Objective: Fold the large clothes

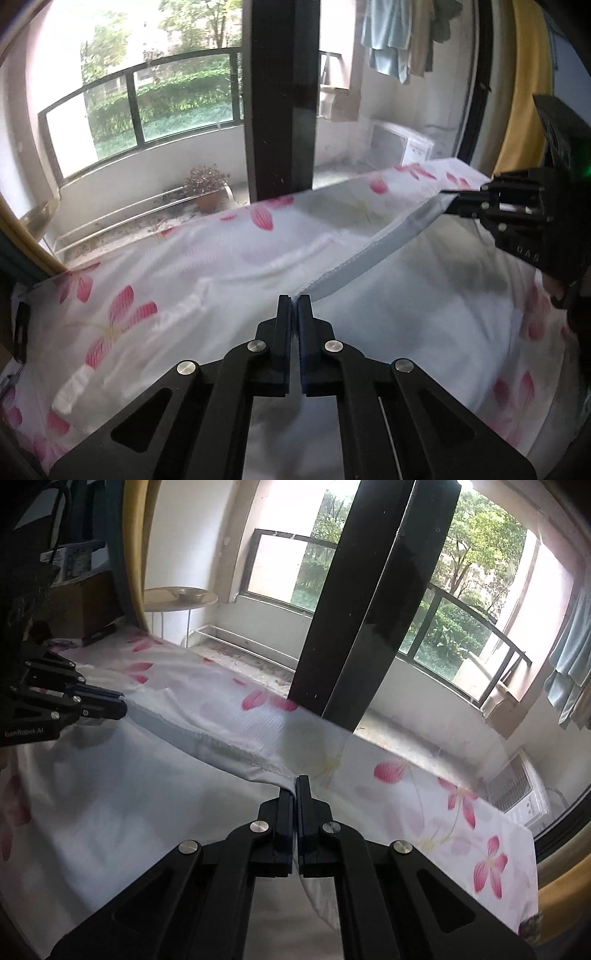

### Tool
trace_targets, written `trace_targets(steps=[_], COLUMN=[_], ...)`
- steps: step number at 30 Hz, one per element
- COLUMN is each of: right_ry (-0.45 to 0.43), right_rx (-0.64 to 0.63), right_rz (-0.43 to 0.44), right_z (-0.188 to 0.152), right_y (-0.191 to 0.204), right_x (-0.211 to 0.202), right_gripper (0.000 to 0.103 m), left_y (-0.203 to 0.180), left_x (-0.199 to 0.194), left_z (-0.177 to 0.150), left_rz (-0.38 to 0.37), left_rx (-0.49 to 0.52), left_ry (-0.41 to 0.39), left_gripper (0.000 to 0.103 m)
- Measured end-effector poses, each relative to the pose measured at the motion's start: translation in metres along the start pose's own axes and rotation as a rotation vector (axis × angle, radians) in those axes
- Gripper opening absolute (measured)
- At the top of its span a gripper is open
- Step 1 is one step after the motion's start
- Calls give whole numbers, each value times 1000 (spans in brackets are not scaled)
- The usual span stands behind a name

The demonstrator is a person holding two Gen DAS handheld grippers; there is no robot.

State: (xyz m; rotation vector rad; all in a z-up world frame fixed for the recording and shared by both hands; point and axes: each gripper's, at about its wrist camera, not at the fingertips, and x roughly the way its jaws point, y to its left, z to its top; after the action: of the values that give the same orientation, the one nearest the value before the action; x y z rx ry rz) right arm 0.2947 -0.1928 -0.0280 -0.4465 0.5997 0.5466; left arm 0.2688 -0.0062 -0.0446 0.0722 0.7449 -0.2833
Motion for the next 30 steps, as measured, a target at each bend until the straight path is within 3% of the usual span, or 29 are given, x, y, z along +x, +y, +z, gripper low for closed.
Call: trace_targets(steps=[8, 11, 13, 18, 19, 20, 22, 30], right_ry=[33, 65, 92, 149, 151, 138, 106, 51], right_rx=[6, 1, 30, 85, 87, 90, 106, 156], right_rz=[0, -45, -56, -78, -91, -115, -144, -178], right_z=[15, 16, 13, 12, 12, 14, 15, 7], right_y=[-12, -18, -26, -45, -46, -48, -52, -90], right_x=[43, 65, 78, 96, 95, 91, 80, 12], right_gripper=[1, 1, 1, 3, 16, 43, 69, 72], left_y=[20, 32, 43, 66, 70, 74, 81, 102], left_x=[39, 56, 65, 49, 42, 34, 16, -44], left_z=[28, 35, 39, 39, 38, 37, 33, -7], left_rz=[80, 132, 128, 124, 133, 145, 178, 276], left_rx=[3, -27, -68, -145, -152, -157, -164, -165], left_ry=[25, 57, 81, 63, 52, 39, 12, -9], left_gripper=[6, 23, 42, 49, 49, 49, 50, 56])
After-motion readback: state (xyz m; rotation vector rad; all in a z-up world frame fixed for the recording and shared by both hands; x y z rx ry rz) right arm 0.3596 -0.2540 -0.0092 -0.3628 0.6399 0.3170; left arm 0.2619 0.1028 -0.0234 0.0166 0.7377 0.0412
